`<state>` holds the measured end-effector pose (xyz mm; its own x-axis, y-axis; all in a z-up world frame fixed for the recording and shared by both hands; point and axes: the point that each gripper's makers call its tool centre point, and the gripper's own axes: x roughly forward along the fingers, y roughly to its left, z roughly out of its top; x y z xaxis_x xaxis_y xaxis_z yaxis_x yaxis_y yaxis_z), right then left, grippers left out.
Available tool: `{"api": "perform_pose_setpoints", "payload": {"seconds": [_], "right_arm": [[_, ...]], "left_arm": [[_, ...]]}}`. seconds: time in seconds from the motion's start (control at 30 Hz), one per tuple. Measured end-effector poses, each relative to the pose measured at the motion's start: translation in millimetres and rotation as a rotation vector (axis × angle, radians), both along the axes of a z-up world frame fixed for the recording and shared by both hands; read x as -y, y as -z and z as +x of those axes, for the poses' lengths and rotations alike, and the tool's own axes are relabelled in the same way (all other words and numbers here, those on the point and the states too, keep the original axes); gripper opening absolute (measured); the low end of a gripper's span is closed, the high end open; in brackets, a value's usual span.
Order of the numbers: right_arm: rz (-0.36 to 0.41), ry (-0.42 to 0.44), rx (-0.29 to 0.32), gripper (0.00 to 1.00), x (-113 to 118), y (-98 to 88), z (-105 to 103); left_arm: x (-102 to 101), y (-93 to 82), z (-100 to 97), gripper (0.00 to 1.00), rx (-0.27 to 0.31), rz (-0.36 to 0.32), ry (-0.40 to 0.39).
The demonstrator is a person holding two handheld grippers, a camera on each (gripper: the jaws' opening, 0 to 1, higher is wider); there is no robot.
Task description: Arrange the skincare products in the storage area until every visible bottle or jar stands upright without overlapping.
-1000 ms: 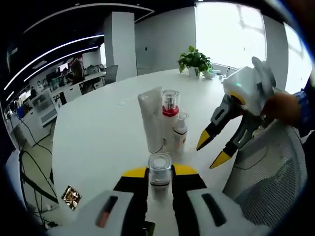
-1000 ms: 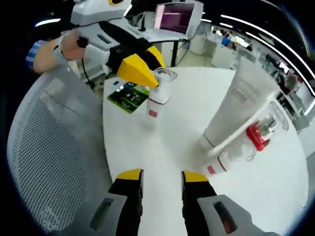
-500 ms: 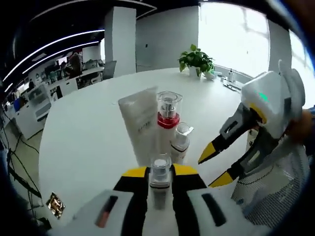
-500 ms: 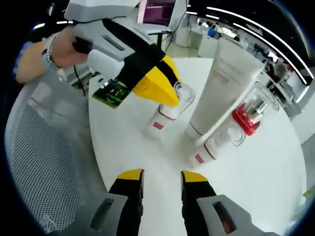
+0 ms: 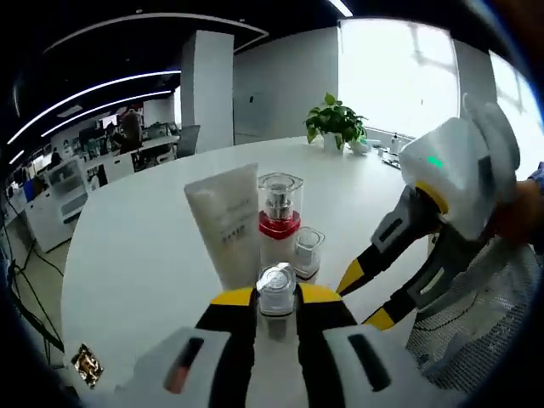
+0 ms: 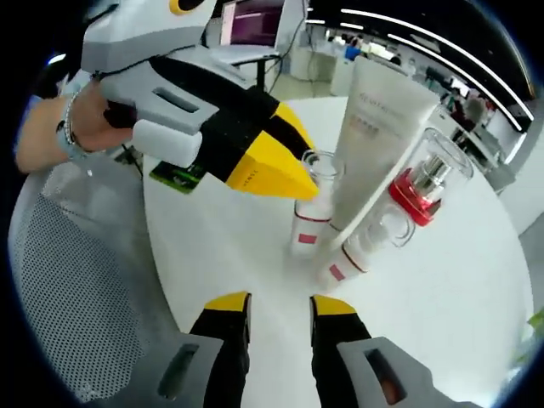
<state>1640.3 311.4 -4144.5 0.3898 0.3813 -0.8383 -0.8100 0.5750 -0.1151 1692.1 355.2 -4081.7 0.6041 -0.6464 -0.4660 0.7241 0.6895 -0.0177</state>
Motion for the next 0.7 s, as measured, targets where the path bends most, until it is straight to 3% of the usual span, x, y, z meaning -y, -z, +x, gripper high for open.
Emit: {"api": "perform_pose_setpoints", "payload": {"seconds": [0.7], "right_arm": [[0.001, 0.006, 0.024, 0.23, -2, -3.5, 1]], "left_arm": [[3, 10.6, -3.1, 0.17, -0.028, -0.007, 0.018]]}}
